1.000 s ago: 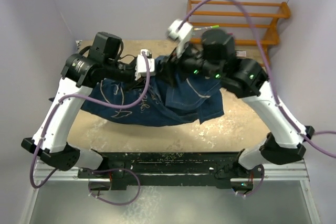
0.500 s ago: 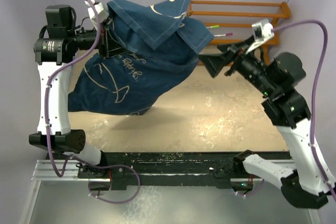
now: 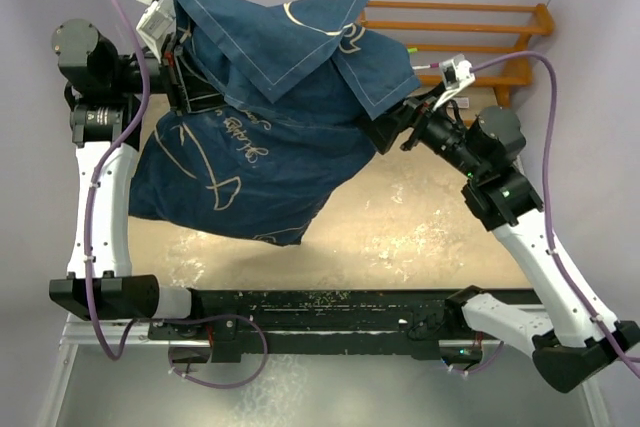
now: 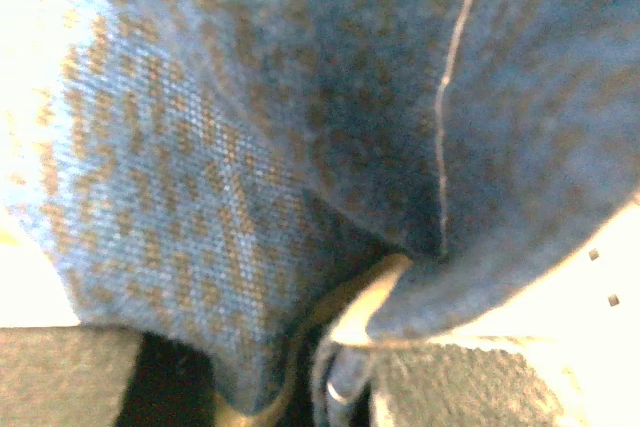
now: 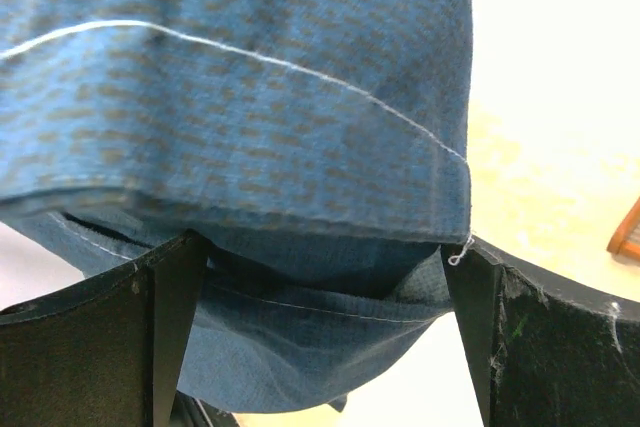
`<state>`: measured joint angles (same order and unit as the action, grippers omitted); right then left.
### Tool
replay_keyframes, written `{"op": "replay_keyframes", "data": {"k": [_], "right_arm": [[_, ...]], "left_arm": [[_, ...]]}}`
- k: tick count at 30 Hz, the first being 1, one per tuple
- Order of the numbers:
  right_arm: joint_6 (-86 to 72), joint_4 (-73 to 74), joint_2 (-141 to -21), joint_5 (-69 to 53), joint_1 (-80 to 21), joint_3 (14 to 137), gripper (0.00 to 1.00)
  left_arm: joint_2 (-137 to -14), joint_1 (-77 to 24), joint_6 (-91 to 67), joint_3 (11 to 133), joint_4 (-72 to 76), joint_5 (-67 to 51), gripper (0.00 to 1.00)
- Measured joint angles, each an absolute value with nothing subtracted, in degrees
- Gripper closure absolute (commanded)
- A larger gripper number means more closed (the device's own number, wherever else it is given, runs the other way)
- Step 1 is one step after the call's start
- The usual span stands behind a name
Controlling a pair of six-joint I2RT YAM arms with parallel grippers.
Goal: Remove the pillowcase from the pillow
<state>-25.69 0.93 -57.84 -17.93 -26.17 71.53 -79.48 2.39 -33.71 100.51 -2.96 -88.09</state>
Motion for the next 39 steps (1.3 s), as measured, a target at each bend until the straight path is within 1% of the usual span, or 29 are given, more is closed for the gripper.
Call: {"op": "replay_keyframes", "data": {"k": [4, 7, 9, 11, 12, 13, 14, 15, 16, 17, 18, 19, 20, 22, 24, 26, 27, 28, 29, 34, 37, 39], "right_arm": [[-28.6, -7.4, -58.3, -23.5, -25.7, 66.3, 0.00], [-33.2, -20.1, -59.5, -31.0, -25.6, 61.2, 0.03], [-36.8, -28.3, -61.9, -35.2, -25.9, 59.7, 0.06], [-39.2, -33.4, -64.3, -37.5, -26.3, 59.7, 0.13], [-40.1, -35.1, -65.6, -38.4, -26.7, 60.2, 0.19], [-40.7, -36.1, -67.1, -39.0, -27.0, 61.1, 0.30], [-41.1, -36.4, -68.6, -39.3, -27.5, 62.5, 0.43], [-41.3, -36.3, -70.0, -39.7, -27.8, 64.0, 0.61], [-41.8, -35.9, -71.8, -39.9, -28.0, 66.0, 0.81], [-42.0, -35.7, -73.6, -39.8, -28.1, 67.9, 0.99], [-42.7, -34.9, -75.2, -39.3, -28.0, 69.6, 1.00], [-42.5, -33.6, -76.4, -38.2, -27.9, 70.8, 1.00], [-42.1, -31.4, -77.1, -36.8, -27.7, 71.9, 1.00], [-40.0, -25.8, -78.2, -33.8, -27.6, 74.0, 1.00], [-36.5, -19.2, -79.1, -31.4, -27.7, 76.8, 1.00], [-32.9, -13.0, -80.1, -29.4, -28.1, 80.2, 1.00], [-30.9, -9.8, -80.5, -28.4, -28.3, 82.0, 1.00], [-29.1, -7.4, -80.9, -27.6, -28.4, 83.4, 1.00], [-27.3, -5.0, -81.2, -26.5, -28.6, 84.8, 1.00], [-22.9, 0.4, -81.3, -22.6, -28.9, 87.5, 1.00], [-21.6, 2.2, -81.4, -20.1, -28.9, 88.2, 1.00], [-21.1, 3.2, -81.4, -18.5, -28.9, 88.5, 1.00]], "left_arm": [[-78.0, 3.1, -36.4, 97.6, 1.4, -89.4, 1.00], [-78.0, 3.1, -37.4, 96.9, 3.1, -89.6, 1.00], [-78.0, 3.1, -37.5, 96.6, 4.0, -89.6, 1.00], [-77.8, 3.2, -37.2, 95.5, 4.9, -89.6, 1.00], [-77.6, 3.2, -36.4, 94.8, 4.9, -89.6, 1.00], [-77.5, 3.3, -35.1, 94.1, 4.2, -89.6, 1.00], [-77.2, 3.4, -32.5, 93.6, 1.6, -89.2, 0.98], [-77.2, 3.4, -29.6, 93.3, -1.1, -88.6, 0.94], [-77.1, 3.5, -26.5, 93.3, -4.0, -87.8, 0.81], [-77.1, 3.7, -22.7, 93.2, -7.5, -86.5, 0.60], [-77.1, 3.8, -18.1, 93.3, -12.0, -84.9, 0.46], [-77.2, 3.8, -12.6, 93.6, -17.3, -82.7, 0.37], [-77.4, 3.8, -6.7, 94.2, -22.9, -80.2, 0.31], [-77.8, 3.4, 4.7, 95.1, -33.3, -73.8, 0.26], [-77.8, 2.7, 14.0, 95.1, -41.1, -66.4, 0.18], [-77.1, 1.9, 23.5, 94.3, -46.8, -57.6, 0.04], [-76.3, 1.7, 27.9, 93.3, -48.8, -53.1, 0.00], [-74.8, 1.5, 33.1, 91.6, -51.0, -47.2, 0.01], [-74.2, 1.4, 34.7, 91.0, -51.8, -45.5, 0.01], [-64.7, 1.5, 47.4, 83.4, -53.9, -28.8, 0.01], [-59.9, 1.9, 50.5, 81.5, -54.1, -22.9, 0.01], [-58.1, 2.1, 51.3, 81.8, -54.1, -21.8, 0.01]]}}
